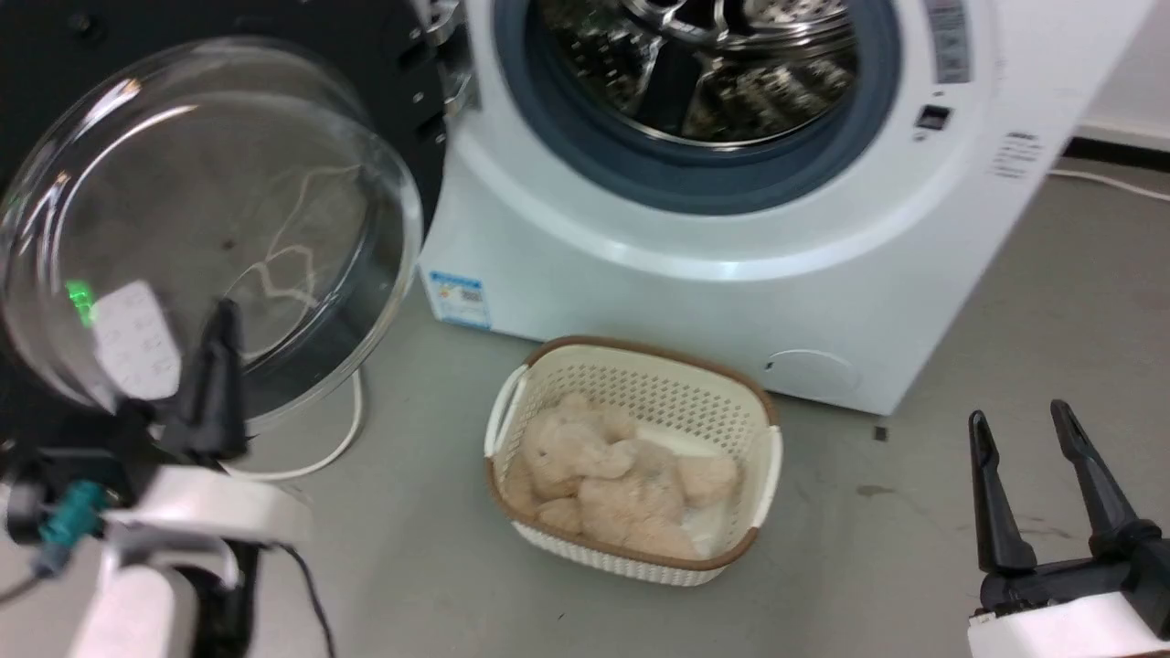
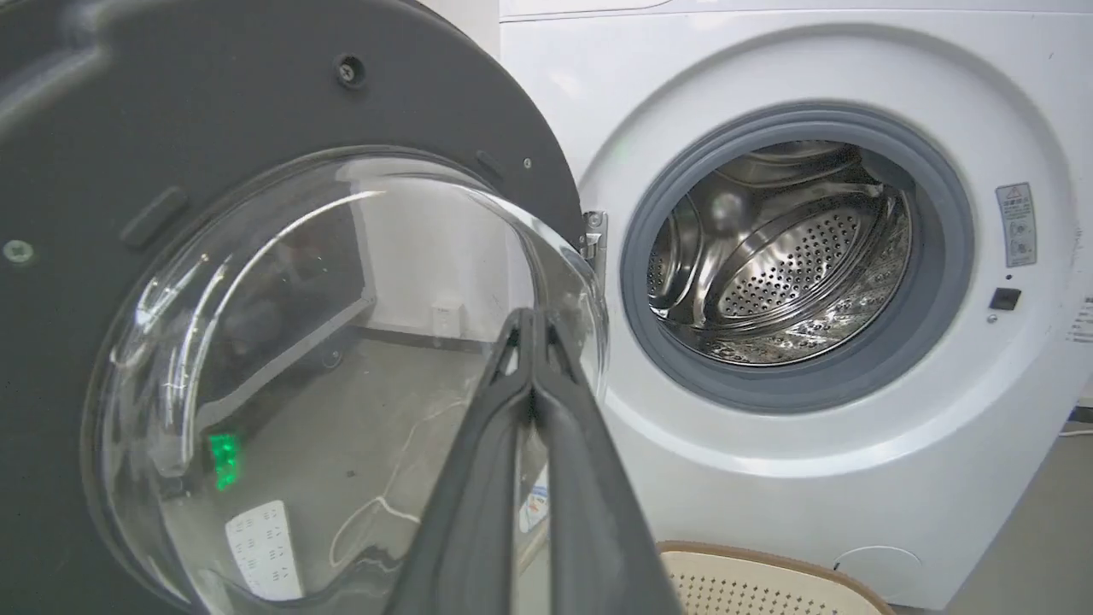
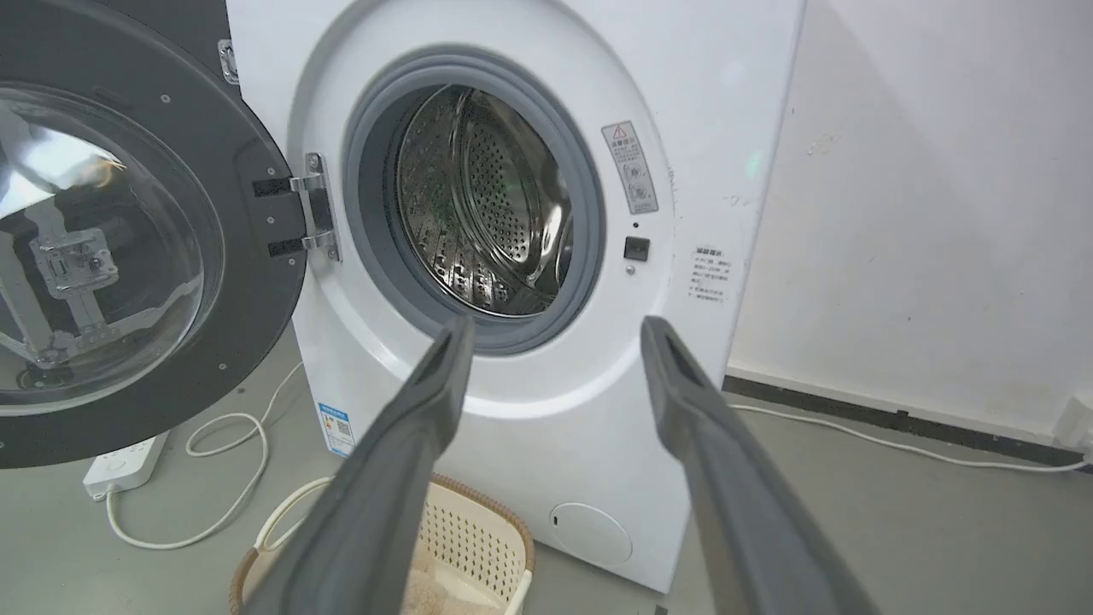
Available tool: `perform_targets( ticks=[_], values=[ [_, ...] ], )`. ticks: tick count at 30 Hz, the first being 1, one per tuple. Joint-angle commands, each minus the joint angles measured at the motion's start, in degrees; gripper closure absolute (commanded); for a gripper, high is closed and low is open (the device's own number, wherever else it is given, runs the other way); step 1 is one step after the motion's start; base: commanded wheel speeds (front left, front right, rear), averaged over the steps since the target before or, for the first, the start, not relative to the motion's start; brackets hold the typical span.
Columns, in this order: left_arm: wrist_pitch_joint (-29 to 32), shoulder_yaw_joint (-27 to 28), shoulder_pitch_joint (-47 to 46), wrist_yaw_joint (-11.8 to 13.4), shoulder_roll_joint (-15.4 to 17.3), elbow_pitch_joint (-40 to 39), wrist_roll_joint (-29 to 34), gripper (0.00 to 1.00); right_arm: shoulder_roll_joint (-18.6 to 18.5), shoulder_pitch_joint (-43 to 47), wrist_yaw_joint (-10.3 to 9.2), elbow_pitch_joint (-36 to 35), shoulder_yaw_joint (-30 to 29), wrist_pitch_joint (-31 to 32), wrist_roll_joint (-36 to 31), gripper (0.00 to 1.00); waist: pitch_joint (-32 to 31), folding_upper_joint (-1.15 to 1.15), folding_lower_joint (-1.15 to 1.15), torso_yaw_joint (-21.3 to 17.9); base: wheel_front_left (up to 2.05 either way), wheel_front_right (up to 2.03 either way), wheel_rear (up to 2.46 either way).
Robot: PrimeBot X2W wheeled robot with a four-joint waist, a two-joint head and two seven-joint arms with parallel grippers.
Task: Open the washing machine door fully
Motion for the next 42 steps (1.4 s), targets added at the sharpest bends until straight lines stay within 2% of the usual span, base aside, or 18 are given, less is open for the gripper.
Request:
perform_targets(
  ticks=[1, 8, 10, 11, 21, 28, 42],
  values=[
    [0.7, -1.3, 2.6, 1.2, -1.2, -2.4, 1.0, 1.00, 0.1, 1.1, -0.04, -0.8, 0.2, -0.2, 0.6, 0.00, -2.2, 0.00, 0.01, -2.8, 0.00, 0.00, 0.00],
    [0.7, -4.6, 10.0, 3.8, -4.4, -5.5, 2.4, 1.00, 0.1, 3.5, -0.04, -1.2, 1.8, -0.2, 1.5, 0.00, -3.7, 0.00, 0.01, -7.3, 0.00, 0.00, 0.00],
    [0.6, -5.8, 11.9, 4.2, -4.9, -5.5, 3.2, 0.60, 0.1, 4.5, -0.04, -0.9, 2.1, -0.2, 1.6, 0.00, -4.2, 0.00, 0.01, -8.2, 0.00, 0.00, 0.00],
    [0.7, -6.5, 12.8, 4.2, -5.3, -5.4, 3.3, 0.00, 0.1, 4.9, -0.04, -0.8, 2.0, -0.2, 1.7, 0.00, -4.3, 0.00, 0.01, -8.5, 0.00, 0.00, 0.00],
    [-0.9, -11.2, 17.0, 5.7, -7.9, -1.1, 5.8, 0.00, 0.1, 6.9, -0.04, 2.4, 1.9, -0.2, 2.3, 0.00, -5.7, 0.00, 0.01, -9.8, 0.00, 0.00, 0.00],
    [-2.1, -11.3, 16.3, 6.6, -7.4, 1.1, 7.0, 0.00, 0.1, 6.7, -0.04, 4.2, 1.9, -0.2, 2.3, 0.00, -5.8, 0.00, 0.01, -9.3, 0.00, 0.00, 0.00],
    [-2.2, -13.0, 15.2, 5.9, -6.9, 2.8, 7.4, 0.00, 0.1, 6.2, -0.04, 5.1, 2.0, -0.2, 2.4, 0.00, -5.6, 0.00, 0.01, -9.3, 0.00, 0.00, 0.00]
  ],
)
